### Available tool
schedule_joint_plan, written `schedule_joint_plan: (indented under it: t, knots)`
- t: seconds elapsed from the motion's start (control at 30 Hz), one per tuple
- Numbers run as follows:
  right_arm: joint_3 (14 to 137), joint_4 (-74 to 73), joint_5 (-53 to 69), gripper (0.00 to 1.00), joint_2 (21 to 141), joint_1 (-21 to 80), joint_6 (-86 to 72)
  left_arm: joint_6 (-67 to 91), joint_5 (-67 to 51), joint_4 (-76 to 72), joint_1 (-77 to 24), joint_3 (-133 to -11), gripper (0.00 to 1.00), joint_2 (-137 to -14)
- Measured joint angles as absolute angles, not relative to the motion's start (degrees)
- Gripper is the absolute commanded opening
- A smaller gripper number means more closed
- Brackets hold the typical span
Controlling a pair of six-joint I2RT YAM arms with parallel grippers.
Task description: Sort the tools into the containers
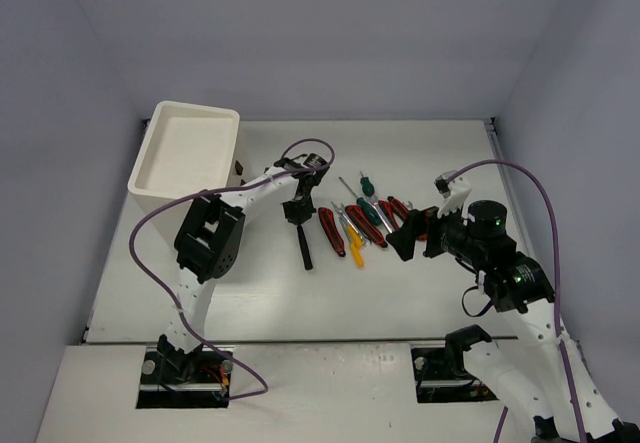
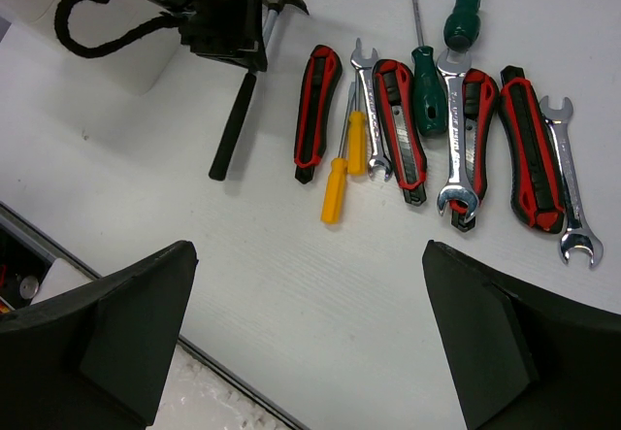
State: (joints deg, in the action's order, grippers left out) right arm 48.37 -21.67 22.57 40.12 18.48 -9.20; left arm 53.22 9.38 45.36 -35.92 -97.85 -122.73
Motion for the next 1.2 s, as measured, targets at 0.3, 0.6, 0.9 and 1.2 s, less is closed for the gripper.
schedule_joint_plan:
  t: [0.3, 0.6, 0.9, 1.2]
  knots:
    - [48.4, -21.7, 22.6, 1.0, 40.1, 18.5, -9.2, 44.0, 15.1, 46.1, -36.5, -96.6, 0.0, -113.8]
    - [48.4, -21.7, 22.6, 1.0, 40.1, 18.5, -9.2, 37.7, 17.0, 48.3, -37.2, -98.5, 0.0, -111.6]
    - [49.9, -21.8, 22.6, 0.99, 40.2, 18.5, -9.3, 28.6, 17.1, 61.3, -38.1, -125.9, 0.0, -110.0]
    - [50.9, -21.9, 22.6, 1.0, 40.3, 18.5, -9.6, 20.0, 17.2, 73.0, -28.3, -140.4, 0.0, -103.1]
